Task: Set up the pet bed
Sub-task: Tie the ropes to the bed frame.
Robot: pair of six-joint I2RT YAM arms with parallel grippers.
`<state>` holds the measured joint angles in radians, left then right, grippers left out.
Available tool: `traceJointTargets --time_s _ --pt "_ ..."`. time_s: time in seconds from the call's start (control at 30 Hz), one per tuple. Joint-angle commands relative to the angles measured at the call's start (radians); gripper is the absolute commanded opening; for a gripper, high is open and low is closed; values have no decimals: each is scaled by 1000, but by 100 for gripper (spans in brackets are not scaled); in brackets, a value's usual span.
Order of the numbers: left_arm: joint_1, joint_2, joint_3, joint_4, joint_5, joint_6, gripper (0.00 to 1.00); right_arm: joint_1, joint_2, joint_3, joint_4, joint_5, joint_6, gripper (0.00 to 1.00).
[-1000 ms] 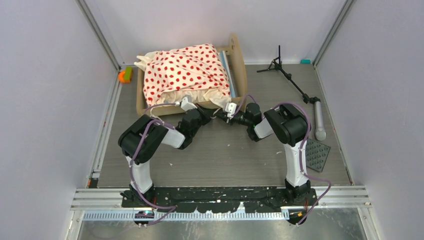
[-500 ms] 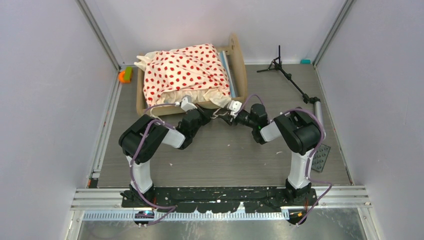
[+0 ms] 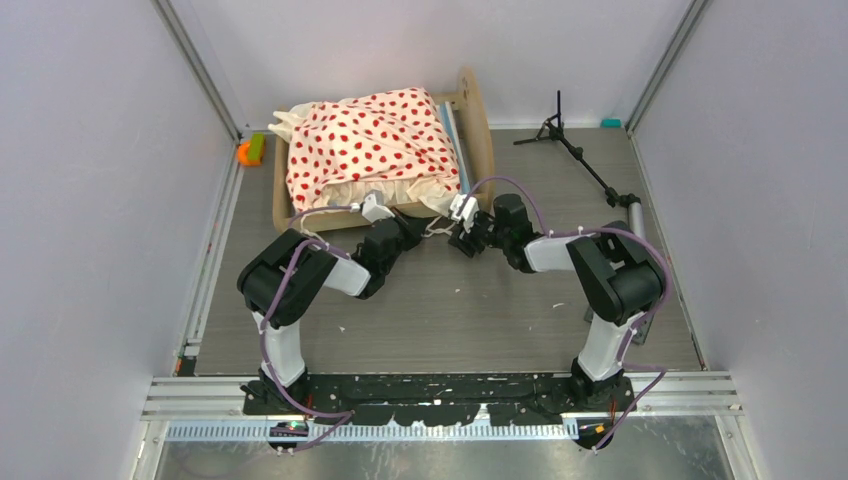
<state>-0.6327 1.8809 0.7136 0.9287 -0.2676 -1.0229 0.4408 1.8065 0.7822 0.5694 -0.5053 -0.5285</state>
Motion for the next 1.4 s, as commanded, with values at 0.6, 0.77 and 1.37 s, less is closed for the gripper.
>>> traceJointTargets --time_s 0.6,0.77,1.37 --pt "4 -43 14 57 -17 12 0 2 98 228 -270 103 -13 53" --pt "5 -44 12 60 -17 8 0 23 119 272 -345 125 -35 51" --pt "4 -54 -2 71 -21 3 0 60 149 316 -382 252 -9 0"
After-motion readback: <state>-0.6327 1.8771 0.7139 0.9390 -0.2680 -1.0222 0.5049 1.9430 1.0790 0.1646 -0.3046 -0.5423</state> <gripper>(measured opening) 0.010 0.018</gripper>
